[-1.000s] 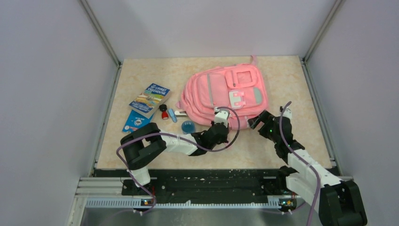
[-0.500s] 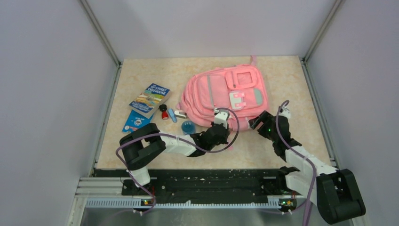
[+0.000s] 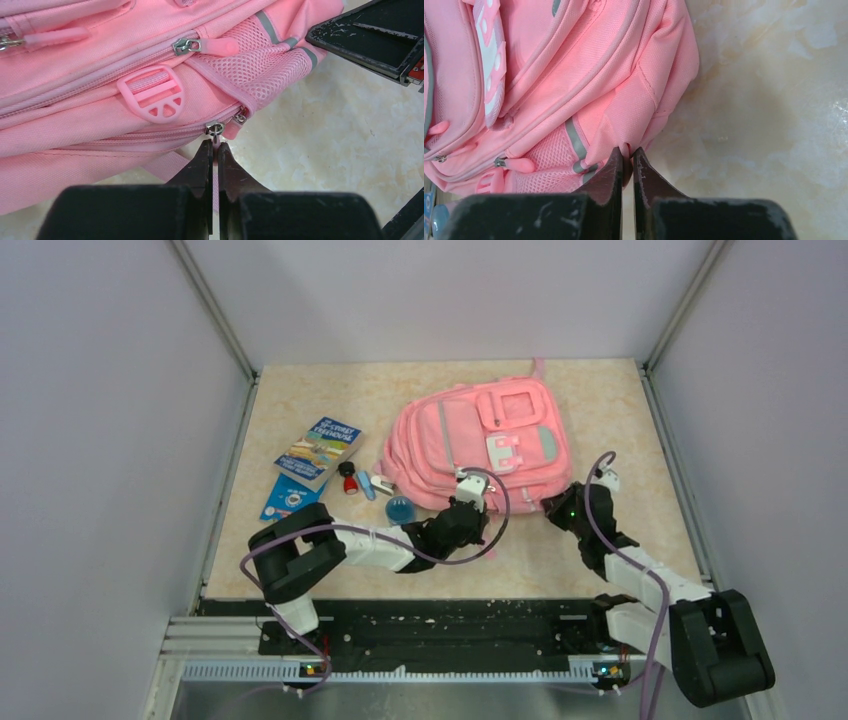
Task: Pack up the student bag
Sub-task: Unzip the student bag at the center of the board.
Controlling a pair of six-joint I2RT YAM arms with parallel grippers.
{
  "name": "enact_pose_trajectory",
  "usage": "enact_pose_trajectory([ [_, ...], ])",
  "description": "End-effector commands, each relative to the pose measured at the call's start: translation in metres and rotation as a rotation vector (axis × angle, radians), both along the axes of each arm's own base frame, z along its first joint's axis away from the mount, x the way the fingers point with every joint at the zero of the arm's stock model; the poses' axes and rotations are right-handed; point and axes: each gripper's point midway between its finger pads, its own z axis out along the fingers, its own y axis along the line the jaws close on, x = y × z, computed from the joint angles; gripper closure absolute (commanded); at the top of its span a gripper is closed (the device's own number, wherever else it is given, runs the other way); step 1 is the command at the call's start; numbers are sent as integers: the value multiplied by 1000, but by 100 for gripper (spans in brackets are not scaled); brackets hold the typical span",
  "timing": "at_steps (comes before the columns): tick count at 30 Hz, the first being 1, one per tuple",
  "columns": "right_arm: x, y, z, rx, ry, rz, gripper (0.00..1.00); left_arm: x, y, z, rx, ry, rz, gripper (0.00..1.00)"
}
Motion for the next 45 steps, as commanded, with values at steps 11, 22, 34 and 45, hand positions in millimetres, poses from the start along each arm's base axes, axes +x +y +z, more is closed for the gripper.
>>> enact_pose_trajectory([
  [11,18,-26,56,-90,-149,-109,100,26,39,54,59,-161,194,100],
  [22,11,-45,69,-178,-150,-164,100,30,96,61,115,-163,288,100],
  [34,11,-57,80,-246,-131,-180,100,42,172,63,165,-154,446,100],
  [45,10,-47,98,-281,-161,-76,50,54,174,91,83,-198,324,100],
])
